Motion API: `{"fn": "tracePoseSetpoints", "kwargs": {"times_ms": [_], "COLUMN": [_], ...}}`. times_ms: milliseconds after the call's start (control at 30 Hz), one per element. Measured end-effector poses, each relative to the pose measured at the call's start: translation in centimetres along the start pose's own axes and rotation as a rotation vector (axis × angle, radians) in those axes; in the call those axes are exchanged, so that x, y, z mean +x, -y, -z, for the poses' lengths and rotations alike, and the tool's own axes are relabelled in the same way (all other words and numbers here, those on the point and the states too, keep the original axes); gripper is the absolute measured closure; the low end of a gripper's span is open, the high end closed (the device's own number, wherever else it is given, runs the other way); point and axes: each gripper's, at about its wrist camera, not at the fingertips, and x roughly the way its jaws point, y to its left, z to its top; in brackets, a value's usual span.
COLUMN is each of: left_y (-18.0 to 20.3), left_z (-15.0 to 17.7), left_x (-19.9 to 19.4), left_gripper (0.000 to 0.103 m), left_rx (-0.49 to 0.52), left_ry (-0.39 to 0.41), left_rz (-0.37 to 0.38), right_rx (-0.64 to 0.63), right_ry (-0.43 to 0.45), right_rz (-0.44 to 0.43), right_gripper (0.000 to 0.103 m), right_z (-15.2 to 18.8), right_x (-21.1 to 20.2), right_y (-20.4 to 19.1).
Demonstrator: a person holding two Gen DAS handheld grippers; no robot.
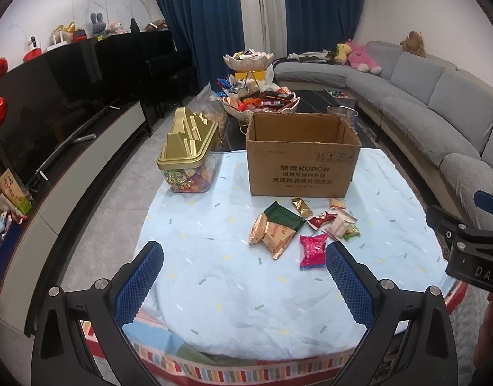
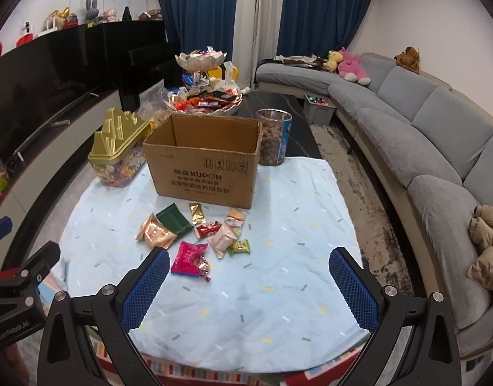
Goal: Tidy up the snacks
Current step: 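Reach the left tool to the beige biscuit bag while the right tool reaches the pale wrapped snack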
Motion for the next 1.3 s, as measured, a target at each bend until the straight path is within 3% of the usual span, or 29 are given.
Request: {"fn": "tracePoseSetpoints", "kwargs": {"times_ms": [233, 867, 1300], "left_y": [0.0, 1.5, 2.7], "left_z": [-0.4, -0.2, 1.2], "left_x": [3.4, 13.7, 19.0], "left_gripper": [0.001, 0.001, 0.003], "left_rx": [-0.017, 0.125, 0.177], "left_ry": [-0.014, -0.079, -0.104], "left_rz": [0.024, 0.121, 0.148], "right_rx": [-0.016, -0.027, -0.064], "right_ry": [-0.039, -0.121, -0.111], "right_rz": [-0.021, 0.007, 0.0], "right_gripper": [0.002, 0.002, 0.015], "right_z": [0.0, 0.1, 0.8], "right_x": [3.1, 11.1, 16.1], "right_y": [-0.8, -2.3, -3.0]}}
